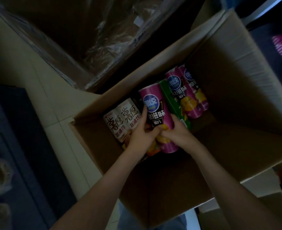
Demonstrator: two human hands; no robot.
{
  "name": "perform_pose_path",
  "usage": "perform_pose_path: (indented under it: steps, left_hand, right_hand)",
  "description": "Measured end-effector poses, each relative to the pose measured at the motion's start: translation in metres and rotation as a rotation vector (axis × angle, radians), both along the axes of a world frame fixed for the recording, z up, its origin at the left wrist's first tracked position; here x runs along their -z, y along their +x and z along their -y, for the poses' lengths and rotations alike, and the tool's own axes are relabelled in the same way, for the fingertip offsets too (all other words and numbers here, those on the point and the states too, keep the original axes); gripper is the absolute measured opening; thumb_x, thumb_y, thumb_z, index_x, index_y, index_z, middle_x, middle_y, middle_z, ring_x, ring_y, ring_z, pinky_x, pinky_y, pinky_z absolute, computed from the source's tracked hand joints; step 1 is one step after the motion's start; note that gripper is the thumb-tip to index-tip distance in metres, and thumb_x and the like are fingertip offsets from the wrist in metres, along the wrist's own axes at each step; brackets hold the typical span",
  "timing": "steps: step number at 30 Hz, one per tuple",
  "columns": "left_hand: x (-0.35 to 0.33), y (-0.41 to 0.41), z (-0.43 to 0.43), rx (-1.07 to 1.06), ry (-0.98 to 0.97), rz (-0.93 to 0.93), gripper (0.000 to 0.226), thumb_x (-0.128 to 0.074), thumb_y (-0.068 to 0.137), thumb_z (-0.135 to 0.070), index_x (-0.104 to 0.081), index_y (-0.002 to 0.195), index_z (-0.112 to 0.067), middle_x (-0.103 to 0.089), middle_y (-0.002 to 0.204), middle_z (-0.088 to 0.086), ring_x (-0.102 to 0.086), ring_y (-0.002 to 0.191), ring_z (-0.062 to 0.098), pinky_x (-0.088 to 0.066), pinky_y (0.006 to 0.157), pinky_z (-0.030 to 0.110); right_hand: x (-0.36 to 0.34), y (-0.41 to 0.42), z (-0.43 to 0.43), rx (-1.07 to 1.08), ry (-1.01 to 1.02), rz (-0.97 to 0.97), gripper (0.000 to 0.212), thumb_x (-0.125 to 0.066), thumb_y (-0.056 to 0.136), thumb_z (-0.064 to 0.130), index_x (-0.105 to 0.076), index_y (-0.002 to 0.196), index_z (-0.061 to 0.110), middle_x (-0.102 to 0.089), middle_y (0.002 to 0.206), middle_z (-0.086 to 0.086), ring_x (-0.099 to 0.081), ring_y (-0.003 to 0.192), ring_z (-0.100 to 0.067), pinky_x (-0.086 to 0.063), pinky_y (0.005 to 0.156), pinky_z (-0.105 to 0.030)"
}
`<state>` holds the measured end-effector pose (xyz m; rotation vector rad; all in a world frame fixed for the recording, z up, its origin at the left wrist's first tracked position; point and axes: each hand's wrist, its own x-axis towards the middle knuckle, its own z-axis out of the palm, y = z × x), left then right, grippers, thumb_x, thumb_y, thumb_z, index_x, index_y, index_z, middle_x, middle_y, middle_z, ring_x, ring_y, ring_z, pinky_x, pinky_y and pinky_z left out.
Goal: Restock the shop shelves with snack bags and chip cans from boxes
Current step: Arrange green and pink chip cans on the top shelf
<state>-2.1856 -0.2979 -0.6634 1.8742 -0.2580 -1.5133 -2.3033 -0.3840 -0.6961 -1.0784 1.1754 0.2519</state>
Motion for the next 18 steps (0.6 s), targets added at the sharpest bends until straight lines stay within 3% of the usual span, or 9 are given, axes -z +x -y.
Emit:
perform_pose_path:
  steps: [2,4,8,12,15,18]
  left_hand:
    - [-0.006,-0.002,0.008,-0.007,-0.055,-0.046,0.081,-0.063,0.094,-0.015,-0.012,0.141,-0.058,-0.04,0.136,-0.025,-0.046,0.12,-0.001,-0.048,0.084,0.009]
    - [-0.011,-0.002,0.016,-0.022,-0.076,-0.097,0.079,-0.062,0.094,-0.017,-0.011,0.132,-0.064,-0.038,0.123,-0.036,-0.046,0.113,-0.006,-0.049,0.08,0.008]
    - [-0.012,-0.002,0.022,-0.003,-0.102,-0.102,0.086,-0.065,0.092,-0.017,-0.01,0.144,-0.058,-0.042,0.134,-0.023,-0.048,0.117,-0.003,-0.051,0.089,0.017]
    - [-0.008,-0.005,0.017,-0.007,-0.128,-0.047,0.085,-0.068,0.09,-0.017,-0.016,0.141,-0.06,-0.043,0.145,-0.014,-0.05,0.125,0.003,-0.05,0.097,0.028]
    - [-0.002,-0.004,0.008,-0.093,-0.102,-0.017,0.081,-0.069,0.089,-0.019,-0.021,0.133,-0.067,-0.045,0.142,-0.014,-0.051,0.12,-0.001,-0.052,0.09,0.022]
    - [0.003,-0.004,0.0,-0.222,-0.061,-0.01,0.078,-0.074,0.082,-0.032,-0.028,0.128,-0.074,-0.049,0.142,-0.01,-0.055,0.124,0.014,-0.05,0.099,0.044]
  right_hand:
    - [-0.013,-0.005,0.005,0.097,0.127,0.078,0.061,-0.072,0.084,0.021,-0.044,0.137,0.029,-0.064,0.116,0.009,-0.063,0.104,-0.009,-0.052,0.083,-0.026]
    - [-0.018,-0.01,0.009,0.156,0.196,0.138,0.058,-0.072,0.084,0.021,-0.046,0.133,0.035,-0.064,0.122,0.008,-0.064,0.108,-0.01,-0.052,0.088,-0.029]
    - [-0.017,-0.019,0.016,0.127,0.26,0.173,0.078,-0.082,0.069,0.033,-0.046,0.138,0.034,-0.063,0.128,0.007,-0.06,0.118,-0.015,-0.046,0.103,-0.043]
    - [-0.01,-0.03,0.027,0.04,0.281,0.162,0.085,-0.083,0.057,0.048,-0.049,0.134,0.042,-0.055,0.136,0.007,-0.051,0.126,-0.017,-0.039,0.109,-0.046]
    - [-0.004,-0.037,0.04,0.182,0.122,0.085,0.083,-0.079,0.072,0.039,-0.035,0.143,0.042,-0.042,0.144,0.006,-0.038,0.135,-0.017,-0.035,0.108,-0.04]
    - [0.016,-0.035,0.04,0.223,-0.049,-0.097,0.086,-0.072,0.085,0.027,-0.018,0.152,0.035,-0.025,0.156,0.0,-0.026,0.142,-0.023,-0.029,0.111,-0.043]
